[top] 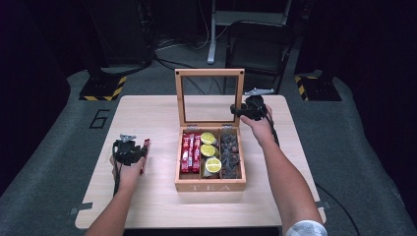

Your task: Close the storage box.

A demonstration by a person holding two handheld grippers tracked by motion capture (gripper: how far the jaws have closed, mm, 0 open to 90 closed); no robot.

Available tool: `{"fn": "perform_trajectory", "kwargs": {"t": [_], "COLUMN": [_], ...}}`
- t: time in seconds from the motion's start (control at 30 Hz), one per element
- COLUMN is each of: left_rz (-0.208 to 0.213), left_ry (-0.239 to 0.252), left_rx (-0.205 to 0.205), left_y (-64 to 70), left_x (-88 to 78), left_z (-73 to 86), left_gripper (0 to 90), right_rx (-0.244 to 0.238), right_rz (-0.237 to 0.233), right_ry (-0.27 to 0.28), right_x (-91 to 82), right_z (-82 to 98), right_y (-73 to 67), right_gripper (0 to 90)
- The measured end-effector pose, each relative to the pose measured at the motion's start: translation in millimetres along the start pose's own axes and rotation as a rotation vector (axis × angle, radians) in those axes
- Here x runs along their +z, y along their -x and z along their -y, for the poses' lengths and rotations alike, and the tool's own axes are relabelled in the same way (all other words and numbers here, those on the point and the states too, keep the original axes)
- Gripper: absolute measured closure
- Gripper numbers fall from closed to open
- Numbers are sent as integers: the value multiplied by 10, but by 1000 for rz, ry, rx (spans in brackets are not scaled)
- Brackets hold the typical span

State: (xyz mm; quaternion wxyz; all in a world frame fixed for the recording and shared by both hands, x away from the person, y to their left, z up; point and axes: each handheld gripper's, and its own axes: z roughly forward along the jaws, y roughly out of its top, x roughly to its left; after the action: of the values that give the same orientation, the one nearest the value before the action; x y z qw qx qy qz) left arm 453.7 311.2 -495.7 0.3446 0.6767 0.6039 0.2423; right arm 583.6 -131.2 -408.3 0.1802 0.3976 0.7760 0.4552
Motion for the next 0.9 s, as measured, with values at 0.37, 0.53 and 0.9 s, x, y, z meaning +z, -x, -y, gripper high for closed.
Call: {"fn": "perform_trajectory", "kwargs": {"t": [0.37, 0.53, 0.9], "left_rz": [66, 120, 202], "left_ry": [54, 84, 139], "left_rx": [66, 89, 187], "left_y": [180, 336, 696], "left_x": [-192, -308, -516], "left_z": [-230, -418, -833], "left_gripper": [544, 534, 510], "right_rx": [-16, -23, -50], "right_rz": [5, 6, 1], "right_ry": [-11, 13, 20], "right_x": [-84, -126, -210], "right_z": [4, 50, 100], "right_y": [-64, -100, -166], "right_gripper": [575, 578, 574]}}
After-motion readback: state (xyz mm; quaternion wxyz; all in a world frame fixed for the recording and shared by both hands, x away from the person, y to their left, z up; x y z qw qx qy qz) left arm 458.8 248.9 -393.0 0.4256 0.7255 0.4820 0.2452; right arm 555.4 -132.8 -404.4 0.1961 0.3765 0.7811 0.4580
